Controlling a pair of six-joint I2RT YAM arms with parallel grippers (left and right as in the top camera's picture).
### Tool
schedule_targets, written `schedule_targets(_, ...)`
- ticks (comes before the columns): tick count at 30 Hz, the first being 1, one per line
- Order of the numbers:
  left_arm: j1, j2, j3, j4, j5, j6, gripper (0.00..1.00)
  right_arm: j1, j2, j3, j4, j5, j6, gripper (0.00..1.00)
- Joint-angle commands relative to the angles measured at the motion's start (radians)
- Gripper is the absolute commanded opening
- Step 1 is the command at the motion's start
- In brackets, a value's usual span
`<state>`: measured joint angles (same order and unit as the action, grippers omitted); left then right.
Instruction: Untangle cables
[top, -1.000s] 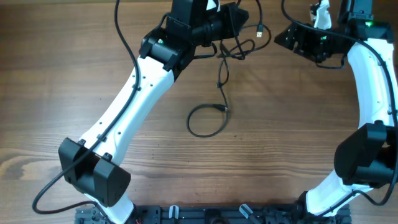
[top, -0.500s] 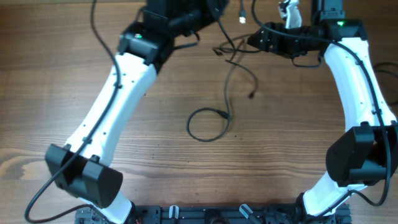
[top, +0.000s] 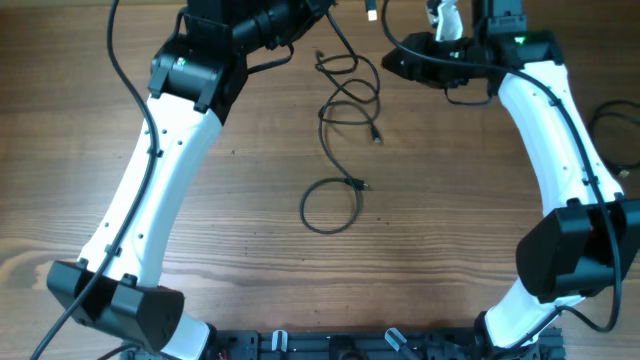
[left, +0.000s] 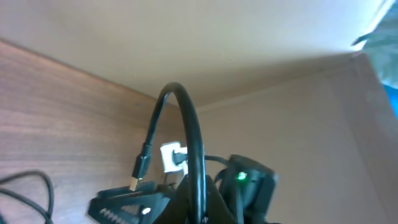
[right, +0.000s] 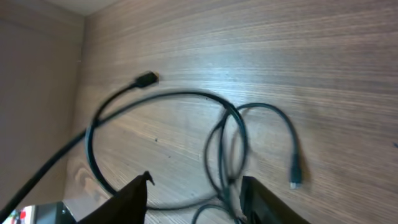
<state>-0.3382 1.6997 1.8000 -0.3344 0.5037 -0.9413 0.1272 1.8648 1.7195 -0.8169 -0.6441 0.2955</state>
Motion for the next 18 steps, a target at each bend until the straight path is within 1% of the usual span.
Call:
schedule_targets(1, 0.01, -0.069, 0.006, 0.078, 0.023, -0.011, 0.04, 0.008, 0.01, 0.006, 0.016, 0.016, 0.018, 0.58)
schedule_targets(7, 0.037, -0.127, 0.007, 0.212, 0.023, -0.018, 0.04, 0.008, 0.01, 0.006, 0.016, 0.016, 0.018, 0.64)
schedule_targets(11, 0.044, -0.146, 0.006, 0.267, 0.02, -0.078, 0.04, 0.01, 0.01, 0.006, 0.017, 0.015, 0.018, 0.68)
schedule_targets(13, 0.044, -0.15, 0.007, 0.297, 0.02, -0.093, 0.04, 0.011, 0.01, 0.006, 0.018, 0.012, 0.018, 0.68)
schedule_targets(16, 0.044, -0.15, 0.006, 0.328, 0.011, -0.093, 0.04, 0.014, 0.01, 0.006, 0.036, -0.061, -0.022, 0.68)
schedule_targets(18, 0.044, -0.15, 0.006, 0.328, -0.025, -0.113, 0.04, 0.014, 0.01, 0.006, 0.053, -0.134, -0.053, 0.68)
